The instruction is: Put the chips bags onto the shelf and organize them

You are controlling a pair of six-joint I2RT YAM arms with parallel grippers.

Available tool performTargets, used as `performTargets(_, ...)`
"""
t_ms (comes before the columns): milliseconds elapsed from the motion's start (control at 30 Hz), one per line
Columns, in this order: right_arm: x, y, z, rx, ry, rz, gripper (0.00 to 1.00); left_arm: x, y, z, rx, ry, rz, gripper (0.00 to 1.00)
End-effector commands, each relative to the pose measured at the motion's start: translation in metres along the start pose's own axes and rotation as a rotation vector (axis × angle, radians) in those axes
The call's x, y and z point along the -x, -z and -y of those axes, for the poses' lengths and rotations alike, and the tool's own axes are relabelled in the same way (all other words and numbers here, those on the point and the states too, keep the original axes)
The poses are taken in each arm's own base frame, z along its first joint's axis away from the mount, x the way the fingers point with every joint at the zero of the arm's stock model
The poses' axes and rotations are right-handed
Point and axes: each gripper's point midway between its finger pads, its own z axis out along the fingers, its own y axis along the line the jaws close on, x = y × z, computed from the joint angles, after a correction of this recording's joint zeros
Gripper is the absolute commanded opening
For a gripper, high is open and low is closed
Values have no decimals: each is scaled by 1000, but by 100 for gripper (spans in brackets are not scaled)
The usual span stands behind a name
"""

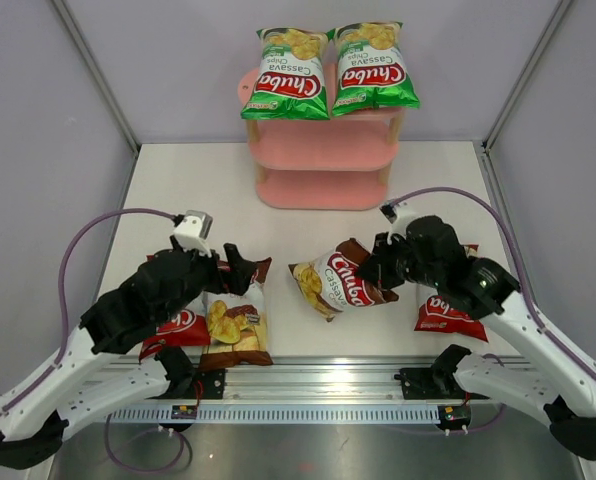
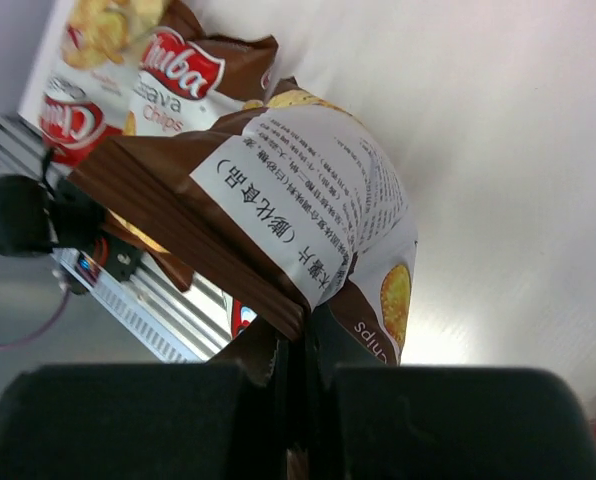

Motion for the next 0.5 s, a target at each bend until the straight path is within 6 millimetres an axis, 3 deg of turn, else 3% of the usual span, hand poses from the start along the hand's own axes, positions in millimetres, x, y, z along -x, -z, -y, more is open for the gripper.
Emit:
performTargets(0, 40, 30, -20, 112, -190, 315, 0, 1, 19, -33, 144, 44, 40, 99)
performTargets(67, 39, 43, -23, 151, -199, 366, 0, -1, 22, -30, 109, -35, 10, 99)
performTargets(133, 47, 61, -8, 63, -223, 421, 0, 0, 18, -46, 195, -146, -13, 99)
performTargets(167, 54, 67, -12, 69, -219, 435, 0, -7, 18, -56, 253, -167, -46, 99)
performTargets(300, 69, 70, -22, 126, -273, 492, 0, -26, 6, -63, 299, -150, -92, 99)
performTargets(467, 86, 89, -9, 138, -423, 686, 0, -15, 22, -71, 311, -104, -11, 99)
